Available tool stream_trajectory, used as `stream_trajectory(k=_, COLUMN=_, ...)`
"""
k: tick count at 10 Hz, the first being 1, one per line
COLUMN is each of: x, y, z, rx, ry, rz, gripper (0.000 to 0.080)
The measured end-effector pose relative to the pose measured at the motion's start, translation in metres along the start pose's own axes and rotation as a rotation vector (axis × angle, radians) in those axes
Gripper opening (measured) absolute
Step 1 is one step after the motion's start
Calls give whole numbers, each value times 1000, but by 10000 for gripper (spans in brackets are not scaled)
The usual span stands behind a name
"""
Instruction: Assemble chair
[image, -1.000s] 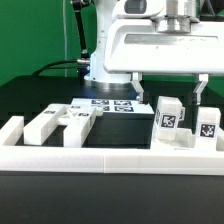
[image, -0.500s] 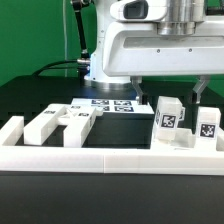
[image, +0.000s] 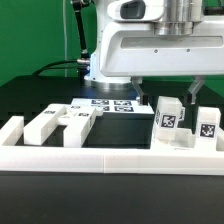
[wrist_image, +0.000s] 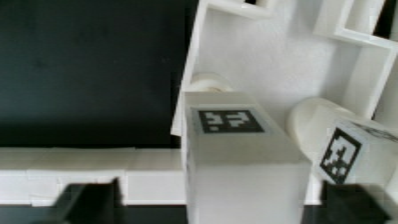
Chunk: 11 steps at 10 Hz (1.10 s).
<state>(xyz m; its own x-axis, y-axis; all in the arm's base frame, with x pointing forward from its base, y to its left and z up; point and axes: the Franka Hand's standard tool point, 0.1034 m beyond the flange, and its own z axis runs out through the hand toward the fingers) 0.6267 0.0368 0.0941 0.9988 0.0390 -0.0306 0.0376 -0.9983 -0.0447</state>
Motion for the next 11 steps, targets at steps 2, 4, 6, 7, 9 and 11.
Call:
stream_trajectory(k=2, x=0, y=0, z=0, rx=0, ry=0, rz=26, gripper=286)
stream_trajectory(k=4, x=0, y=0, z=0, rx=2, ry=0, rz=89, gripper=287)
stream_trajectory(k=6, x=0, y=-1, z=1, rx=2, ry=-1, rz=247, gripper=287)
stream_trajectory(k=7, x=0, y=-1, z=1, rx=2, ry=0, rz=326, gripper=287)
stream_trajectory(k=9, x=0, y=-2, z=1, rx=5, ry=10, rz=507, gripper=288)
stream_trajectory(k=11, x=0, y=-3, z=3, rx=15, ry=24, rz=693, gripper=289)
